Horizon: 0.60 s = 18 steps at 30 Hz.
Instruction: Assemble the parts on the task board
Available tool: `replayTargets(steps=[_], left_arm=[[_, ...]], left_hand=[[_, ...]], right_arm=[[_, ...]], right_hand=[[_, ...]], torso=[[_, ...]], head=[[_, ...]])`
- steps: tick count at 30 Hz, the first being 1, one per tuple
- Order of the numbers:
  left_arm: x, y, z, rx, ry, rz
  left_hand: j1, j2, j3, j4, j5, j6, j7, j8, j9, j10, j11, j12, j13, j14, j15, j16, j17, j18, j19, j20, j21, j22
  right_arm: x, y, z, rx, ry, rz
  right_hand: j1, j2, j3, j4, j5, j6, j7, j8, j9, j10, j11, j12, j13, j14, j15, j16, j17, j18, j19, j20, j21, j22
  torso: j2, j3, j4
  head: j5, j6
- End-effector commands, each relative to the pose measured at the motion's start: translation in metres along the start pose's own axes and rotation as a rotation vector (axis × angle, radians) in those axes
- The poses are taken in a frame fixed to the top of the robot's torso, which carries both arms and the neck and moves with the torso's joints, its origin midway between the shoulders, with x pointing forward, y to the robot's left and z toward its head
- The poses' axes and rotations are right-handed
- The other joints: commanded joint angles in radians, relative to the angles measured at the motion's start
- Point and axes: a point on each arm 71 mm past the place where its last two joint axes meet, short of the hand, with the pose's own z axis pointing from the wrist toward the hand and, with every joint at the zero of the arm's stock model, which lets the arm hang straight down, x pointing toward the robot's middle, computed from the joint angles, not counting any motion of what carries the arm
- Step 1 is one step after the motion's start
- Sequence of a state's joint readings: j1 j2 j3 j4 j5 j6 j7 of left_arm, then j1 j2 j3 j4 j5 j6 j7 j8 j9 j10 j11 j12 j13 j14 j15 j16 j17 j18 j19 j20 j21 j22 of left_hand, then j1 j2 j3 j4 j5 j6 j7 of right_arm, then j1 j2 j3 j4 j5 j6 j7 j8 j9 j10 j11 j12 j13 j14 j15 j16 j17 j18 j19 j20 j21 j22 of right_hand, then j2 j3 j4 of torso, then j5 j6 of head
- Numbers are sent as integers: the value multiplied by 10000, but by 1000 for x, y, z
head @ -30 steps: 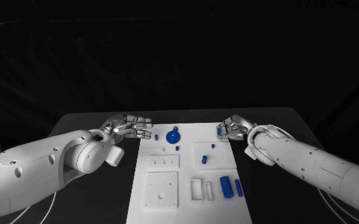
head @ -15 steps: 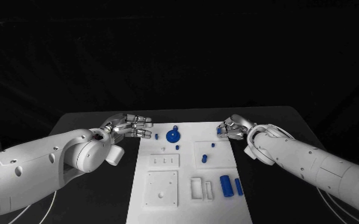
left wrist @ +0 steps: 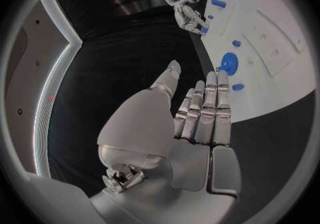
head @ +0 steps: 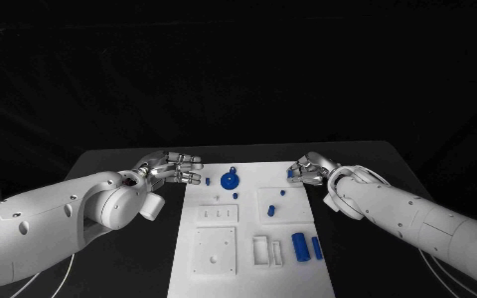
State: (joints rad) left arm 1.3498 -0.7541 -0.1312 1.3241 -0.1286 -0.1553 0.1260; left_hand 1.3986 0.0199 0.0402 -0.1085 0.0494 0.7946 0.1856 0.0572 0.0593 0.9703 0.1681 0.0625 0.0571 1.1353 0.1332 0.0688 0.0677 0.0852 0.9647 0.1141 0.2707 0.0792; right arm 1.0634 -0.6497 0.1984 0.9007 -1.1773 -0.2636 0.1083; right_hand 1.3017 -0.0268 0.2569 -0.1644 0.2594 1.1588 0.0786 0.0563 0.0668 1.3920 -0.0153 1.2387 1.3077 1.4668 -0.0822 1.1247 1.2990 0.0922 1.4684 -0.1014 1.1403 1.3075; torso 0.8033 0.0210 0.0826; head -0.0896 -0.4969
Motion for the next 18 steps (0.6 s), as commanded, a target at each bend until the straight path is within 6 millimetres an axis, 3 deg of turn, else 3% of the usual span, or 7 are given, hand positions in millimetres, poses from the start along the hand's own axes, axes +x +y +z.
replayTargets(steps=[1, 5, 8, 12, 16, 18], left_arm=[[2, -1, 0, 35, 211, 34], [1, 0, -1, -7, 243, 66], [3, -1, -1, -14, 417, 211], [6, -4, 0, -152, 837, 647], [10, -8, 5, -483, 1324, 1135], [12, -11, 7, -620, 1564, 1400]], left_hand=[[-68, -12, 17, 51, -13, 2, -5, -8, -10, -27, 23, -11, 15, -64, 26, -33, 3, -46, -8, 37, -54, -13], [-83, 33, 1, 55, -12, 181, -31, 1, 0, 136, -15, -9, 16, -4, -2, -21, 9, -47, 27, 15, -41, -3], [-131, 128, -29, 93, -10, 892, -127, 61, 46, 479, -156, 15, 19, 683, -257, 327, 116, -5, 430, -178, 224, 121], [-275, 243, -116, 208, -7, 1641, -266, 89, 72, 1277, -417, 83, 22, 1294, -546, 758, 240, -69, 835, -448, 576, 300], [-982, 294, -474, 720, 4, 1970, -508, 103, 100, 2897, -948, 291, 56, 2597, -1087, 1827, 731, -157, 1667, -928, 1305, 682], [-1301, 370, -662, 1034, 26, 2010, -610, 56, 84, 3832, -1263, 476, 91, 3484, -1510, 3192, 1534, -299, 2353, -1396, 2127, 1149]], right_arm=[[-3, 3, -1, -146, -481, -6], [-9, 8, -4, -261, -746, 6], [-16, 17, -4, -418, -828, -52], [-21, 32, -4, -645, -765, -154], [-21, 48, -5, -839, -581, -222], [-18, 57, -5, -961, -440, -263]], right_hand=[[34, 88, -53, -33, 42, 371, -68, 66, 29, -41, -49, -15, 749, 74, 11, -62, -3, -146, 686, 12, -58, 1466], [29, 80, 37, -94, 42, 352, -57, 64, 27, -38, -46, -22, 743, 75, 15, -74, -7, -134, 694, 17, -97, 1471], [29, 80, 37, -94, 42, 352, -57, 64, 27, -38, -46, -22, 743, 75, 15, -74, -7, -134, 694, 17, -97, 1471], [2, 30, 141, -156, 88, 317, -43, 62, 20, -26, -40, -15, 748, 76, 18, -83, -12, -129, 700, 22, -111, 1478], [-12, 16, 184, -165, 84, 282, -35, 69, 18, -27, -33, -23, 744, 74, 23, -92, -17, -123, 699, 25, -140, 1472], [-20, 11, 193, -163, 74, 274, -33, 66, 17, -24, -33, -18, 747, 74, 23, -95, -19, -123, 700, 26, -141, 1472]], torso=[[-14, 4, -27], [-38, 9, -49], [-71, -3, -101], [-157, -18, -182], [-260, -35, -212], [-320, -48, -217]], head=[[54, -25], [41, 16], [6, 30], [113, 24], [173, 28], [234, 11]])
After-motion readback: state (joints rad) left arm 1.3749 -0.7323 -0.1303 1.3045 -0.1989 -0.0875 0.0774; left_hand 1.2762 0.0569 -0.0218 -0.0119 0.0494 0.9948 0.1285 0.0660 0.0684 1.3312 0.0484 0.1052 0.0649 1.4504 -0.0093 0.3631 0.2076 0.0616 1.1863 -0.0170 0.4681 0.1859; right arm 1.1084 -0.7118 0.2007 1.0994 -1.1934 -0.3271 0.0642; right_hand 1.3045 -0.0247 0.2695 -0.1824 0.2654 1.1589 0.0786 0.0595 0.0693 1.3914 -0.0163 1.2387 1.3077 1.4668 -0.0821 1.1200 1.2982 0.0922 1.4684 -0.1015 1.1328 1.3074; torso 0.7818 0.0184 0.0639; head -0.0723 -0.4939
